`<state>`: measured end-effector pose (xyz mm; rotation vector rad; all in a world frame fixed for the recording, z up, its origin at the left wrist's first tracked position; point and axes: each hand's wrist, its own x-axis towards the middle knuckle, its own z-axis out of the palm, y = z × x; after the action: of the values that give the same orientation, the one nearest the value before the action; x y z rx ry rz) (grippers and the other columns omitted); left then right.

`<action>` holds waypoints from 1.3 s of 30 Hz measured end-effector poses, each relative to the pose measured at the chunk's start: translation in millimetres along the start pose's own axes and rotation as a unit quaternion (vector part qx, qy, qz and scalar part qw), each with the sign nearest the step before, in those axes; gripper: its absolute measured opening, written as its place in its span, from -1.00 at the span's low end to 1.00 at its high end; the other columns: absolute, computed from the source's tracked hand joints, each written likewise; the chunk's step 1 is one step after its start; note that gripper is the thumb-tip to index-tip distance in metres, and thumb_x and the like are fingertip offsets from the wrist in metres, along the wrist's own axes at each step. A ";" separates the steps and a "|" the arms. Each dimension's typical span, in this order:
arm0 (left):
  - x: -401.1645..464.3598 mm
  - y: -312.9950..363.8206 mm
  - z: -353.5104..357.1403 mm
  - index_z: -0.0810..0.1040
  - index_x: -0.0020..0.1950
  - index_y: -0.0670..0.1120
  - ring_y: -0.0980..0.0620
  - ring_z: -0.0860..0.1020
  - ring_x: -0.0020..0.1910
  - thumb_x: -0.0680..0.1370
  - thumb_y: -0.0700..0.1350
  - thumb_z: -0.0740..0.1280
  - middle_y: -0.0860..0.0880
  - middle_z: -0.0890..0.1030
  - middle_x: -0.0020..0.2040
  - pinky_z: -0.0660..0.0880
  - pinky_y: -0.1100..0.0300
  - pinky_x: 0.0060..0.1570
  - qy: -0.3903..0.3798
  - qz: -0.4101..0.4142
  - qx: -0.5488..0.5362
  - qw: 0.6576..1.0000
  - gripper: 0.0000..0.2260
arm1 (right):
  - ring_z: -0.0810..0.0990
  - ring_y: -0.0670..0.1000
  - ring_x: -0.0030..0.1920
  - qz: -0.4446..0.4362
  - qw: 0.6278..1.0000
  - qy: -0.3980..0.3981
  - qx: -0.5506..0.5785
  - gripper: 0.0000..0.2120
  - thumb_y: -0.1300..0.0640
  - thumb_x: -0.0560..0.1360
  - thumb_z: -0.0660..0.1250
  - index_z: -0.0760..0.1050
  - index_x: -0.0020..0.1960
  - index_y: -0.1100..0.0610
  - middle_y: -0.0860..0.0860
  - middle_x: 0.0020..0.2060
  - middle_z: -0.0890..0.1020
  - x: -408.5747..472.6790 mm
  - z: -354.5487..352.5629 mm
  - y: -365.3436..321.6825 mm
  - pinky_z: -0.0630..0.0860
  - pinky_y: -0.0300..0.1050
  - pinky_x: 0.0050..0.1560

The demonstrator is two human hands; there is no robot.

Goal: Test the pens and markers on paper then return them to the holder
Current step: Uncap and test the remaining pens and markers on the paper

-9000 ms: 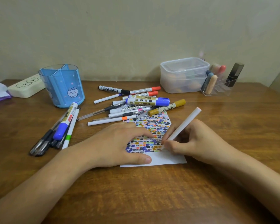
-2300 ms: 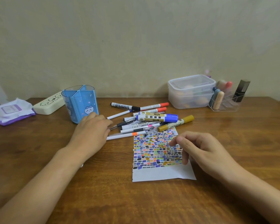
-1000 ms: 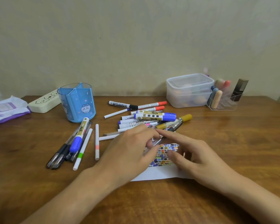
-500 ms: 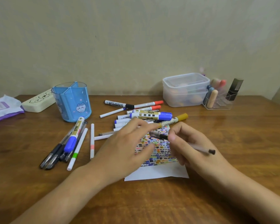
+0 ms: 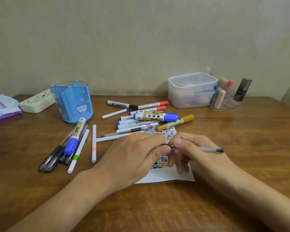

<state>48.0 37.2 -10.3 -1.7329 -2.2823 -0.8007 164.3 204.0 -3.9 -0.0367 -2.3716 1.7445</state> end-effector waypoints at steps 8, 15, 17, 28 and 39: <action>4.7 -9.4 -9.1 0.54 -0.02 0.20 0.08 0.52 -0.28 0.49 0.45 0.11 0.09 0.54 -0.32 0.38 0.22 -0.35 -0.022 -0.067 -0.064 0.995 -0.59 | 0.66 0.07 -0.34 0.069 0.996 -0.047 0.009 -0.69 0.00 0.52 0.14 0.55 -0.10 0.20 0.12 -0.29 0.70 13.2 -15.0 -3.9 0.56 -0.13 -0.36; -0.5 -18.3 -21.4 0.20 0.39 0.46 0.26 0.42 0.20 0.40 0.49 0.23 0.26 0.45 0.36 0.44 0.22 0.16 -0.231 -0.140 0.051 0.961 -0.41 | 0.75 0.11 -0.14 0.105 0.994 0.039 -0.010 -0.76 0.33 0.62 0.20 0.64 0.06 0.22 0.15 -0.15 0.75 4.0 -25.7 -4.4 0.67 -0.04 -0.05; -1.5 -17.2 -20.5 0.19 0.43 0.44 0.25 0.37 0.30 0.39 0.49 0.24 0.30 0.38 0.41 0.39 0.21 0.23 -0.253 -0.142 0.054 0.955 -0.37 | 0.75 0.05 -0.13 0.114 0.993 0.018 -0.017 -0.74 0.34 0.61 0.23 0.68 0.05 0.15 0.12 -0.15 0.76 1.6 -22.7 -4.8 0.66 -0.12 -0.08; -1.0 -22.9 -19.4 0.19 0.41 0.49 0.32 0.36 0.30 0.35 0.50 0.29 0.38 0.32 0.42 0.38 0.22 0.30 -0.280 -0.149 0.021 0.948 -0.35 | 0.70 0.03 -0.30 0.094 0.992 0.044 -0.065 -0.89 0.19 0.54 0.41 0.66 -0.07 0.24 0.07 -0.32 0.70 6.7 -26.3 0.1 0.64 -0.20 -0.28; 0.0 -29.2 -20.4 0.14 0.36 0.59 0.32 0.32 0.35 0.28 0.51 0.36 0.38 0.31 0.40 0.37 0.14 0.39 -0.304 -0.166 -0.019 0.938 -0.29 | 0.66 -0.12 -0.26 0.045 0.980 -0.010 -0.194 -0.97 0.18 0.46 0.49 0.67 -0.14 0.07 -0.05 -0.27 0.71 5.3 -25.5 10.4 0.59 -0.21 -0.16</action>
<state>17.0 21.5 -2.3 -1.8257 -3.0376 -0.3783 162.5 231.9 -5.7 -0.1858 -2.7265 1.2926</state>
